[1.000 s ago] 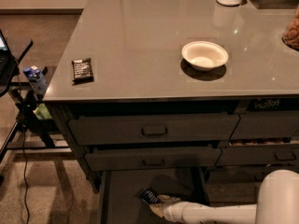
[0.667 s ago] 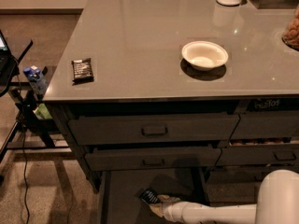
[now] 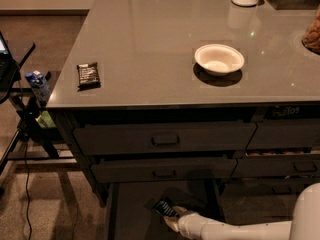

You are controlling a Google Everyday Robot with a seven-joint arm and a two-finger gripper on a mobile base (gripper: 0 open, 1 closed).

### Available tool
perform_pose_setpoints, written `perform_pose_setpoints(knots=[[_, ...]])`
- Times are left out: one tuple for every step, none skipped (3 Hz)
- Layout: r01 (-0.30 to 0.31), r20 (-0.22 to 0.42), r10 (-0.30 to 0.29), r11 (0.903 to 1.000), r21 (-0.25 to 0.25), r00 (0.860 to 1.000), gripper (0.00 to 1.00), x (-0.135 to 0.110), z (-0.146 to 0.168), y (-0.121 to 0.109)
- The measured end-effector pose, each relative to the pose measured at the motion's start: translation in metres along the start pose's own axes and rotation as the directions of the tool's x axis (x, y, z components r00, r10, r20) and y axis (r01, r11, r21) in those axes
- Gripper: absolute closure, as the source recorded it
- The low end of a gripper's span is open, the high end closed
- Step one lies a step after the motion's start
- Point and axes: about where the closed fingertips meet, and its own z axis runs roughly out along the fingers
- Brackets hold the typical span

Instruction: Pick rxbar blueberry from bottom drawer and place on counter

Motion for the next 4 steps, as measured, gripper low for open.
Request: perform_pose_setpoints(knots=[[0.016, 0.032, -0.017, 0.9995, 0.026, 0.999, 1.00, -0.013, -0.027, 0.004], [0.050, 0.060, -0.053, 0.9973, 0.054, 0.997, 1.00, -0.031, -0.056, 0.011], [0.050, 0.060, -0.053, 0.9973, 0.054, 0.997, 1.00, -0.031, -0.056, 0.011], [0.070, 0.063, -0.074, 0.9957, 0.060, 0.995, 1.00, -0.042, -0.063, 0.015]])
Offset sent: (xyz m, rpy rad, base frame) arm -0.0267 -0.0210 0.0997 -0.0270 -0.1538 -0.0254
